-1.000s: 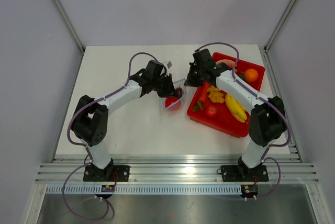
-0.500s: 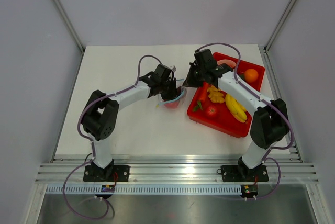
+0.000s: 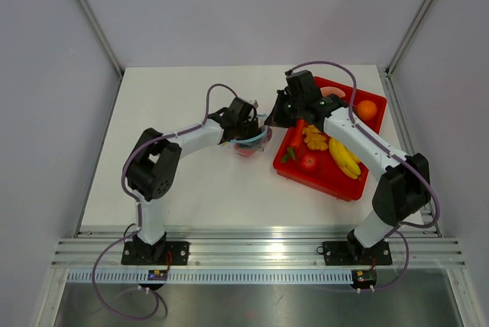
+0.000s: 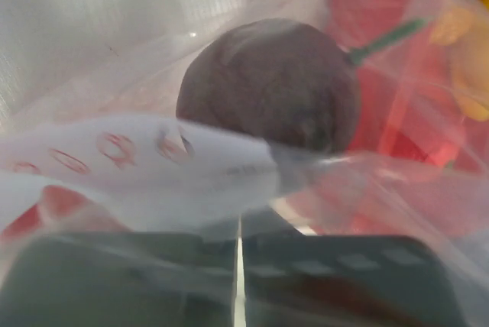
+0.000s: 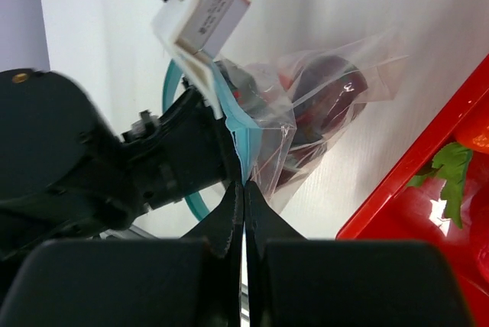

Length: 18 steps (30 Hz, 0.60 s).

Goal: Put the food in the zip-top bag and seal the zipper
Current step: Adjust the zipper food storage bag at the center of the board.

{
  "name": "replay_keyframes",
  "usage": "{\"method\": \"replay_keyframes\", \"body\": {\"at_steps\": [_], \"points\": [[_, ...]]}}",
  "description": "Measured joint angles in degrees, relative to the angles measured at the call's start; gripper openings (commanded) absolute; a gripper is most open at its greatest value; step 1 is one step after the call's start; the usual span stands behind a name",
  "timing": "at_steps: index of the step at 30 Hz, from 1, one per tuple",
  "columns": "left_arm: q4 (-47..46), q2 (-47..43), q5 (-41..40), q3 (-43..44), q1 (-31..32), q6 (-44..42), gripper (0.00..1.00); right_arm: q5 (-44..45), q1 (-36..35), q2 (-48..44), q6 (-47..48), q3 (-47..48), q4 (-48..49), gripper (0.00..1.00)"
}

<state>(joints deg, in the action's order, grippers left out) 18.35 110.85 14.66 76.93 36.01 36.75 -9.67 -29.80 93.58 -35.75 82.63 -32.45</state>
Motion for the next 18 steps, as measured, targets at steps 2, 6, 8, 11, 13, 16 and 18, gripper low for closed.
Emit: {"method": "replay_keyframes", "body": {"at_steps": [2,6,8,11,13,16,18], "points": [[-0.1,0.7,0.0,0.0,0.0,0.2,0.0,-0.4,-0.2,-0.7,-0.2,0.0,-0.2,0.0],[-0.4,0.9,0.0,0.0,0.1,0.3,0.0,-0.6,-0.8,-1.2,-0.5,0.0,-0.3,0.0],[-0.4,0.9,0.0,0.0,0.1,0.4,0.0,-0.5,-1.0,-1.2,-0.5,0.0,-0.3,0.0],[-0.4,0.9,0.0,0.0,0.1,0.3,0.0,-0.4,-1.2,-1.2,-0.6,-0.4,-0.2,0.0],[-0.2,0.9,-0.1,0.0,0.1,0.3,0.0,-0.2,-1.2,-1.2,-0.6,-1.1,0.1,0.0],[0.7,0.3,-0.2,-0.1,0.1,-0.2,0.0,1.2,-1.2,-1.2,-0.5,-2.0,-0.1,0.0],[2.0,-1.2,-0.2,-0.4,0.1,-1.0,0.0,2.6,-1.2,-1.2,-0.3,-2.2,-0.2,0.0]]}}
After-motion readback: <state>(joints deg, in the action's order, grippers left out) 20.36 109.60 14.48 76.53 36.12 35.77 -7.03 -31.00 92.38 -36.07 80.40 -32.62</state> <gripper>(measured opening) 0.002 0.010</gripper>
